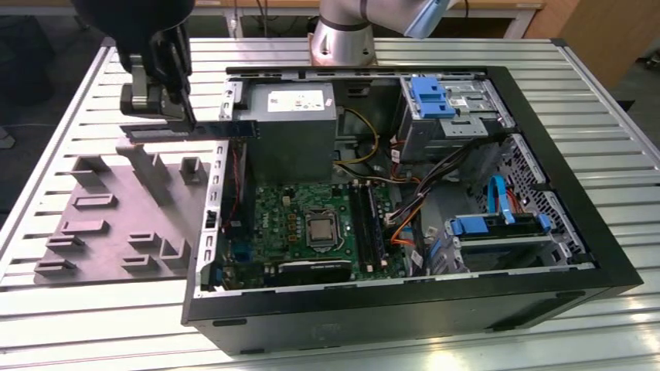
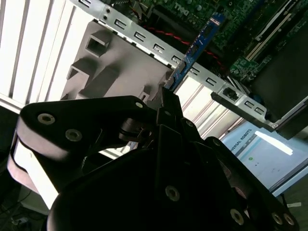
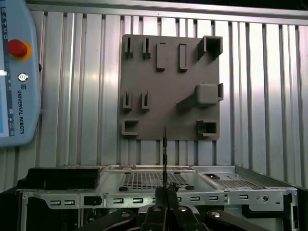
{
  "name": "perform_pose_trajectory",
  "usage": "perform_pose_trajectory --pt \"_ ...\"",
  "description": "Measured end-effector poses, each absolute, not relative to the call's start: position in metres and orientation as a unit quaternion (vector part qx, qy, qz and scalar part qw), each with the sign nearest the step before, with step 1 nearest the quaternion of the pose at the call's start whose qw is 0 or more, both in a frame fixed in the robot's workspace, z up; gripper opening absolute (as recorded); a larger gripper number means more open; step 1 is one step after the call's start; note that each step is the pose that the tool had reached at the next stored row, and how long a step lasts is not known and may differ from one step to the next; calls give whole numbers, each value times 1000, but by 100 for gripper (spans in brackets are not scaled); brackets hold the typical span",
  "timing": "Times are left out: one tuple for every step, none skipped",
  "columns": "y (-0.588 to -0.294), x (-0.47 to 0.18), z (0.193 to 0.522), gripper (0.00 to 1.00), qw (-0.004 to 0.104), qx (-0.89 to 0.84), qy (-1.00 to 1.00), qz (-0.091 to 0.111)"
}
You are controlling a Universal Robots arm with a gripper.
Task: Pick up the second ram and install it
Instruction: 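Pick up the second ram and move it above second insertion slot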
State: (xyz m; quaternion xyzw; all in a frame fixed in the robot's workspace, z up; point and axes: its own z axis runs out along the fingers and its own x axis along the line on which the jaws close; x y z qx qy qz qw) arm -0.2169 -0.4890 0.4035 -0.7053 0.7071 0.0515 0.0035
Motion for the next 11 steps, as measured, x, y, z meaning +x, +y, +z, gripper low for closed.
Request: perform_pose_trajectory --pt "-489 -215 404 12 4 -705 707 52" --pt "-489 -213 404 12 3 -705 707 52" --pt "-489 -211 404 12 3 -705 707 52" --pt "-489 -208 403 12 4 -705 707 52" --pt "-489 -206 404 12 4 -705 707 52" --pt "-489 -204 404 12 3 -705 707 52" --pt "-489 -201 404 12 3 -705 707 52" --pt "-489 -199 404 12 3 -705 707 51" --pt "-489 -197 404 12 3 -705 707 52" --pt "-489 -195 404 12 3 -705 707 52" --pt "-489 -193 404 12 3 -705 707 52"
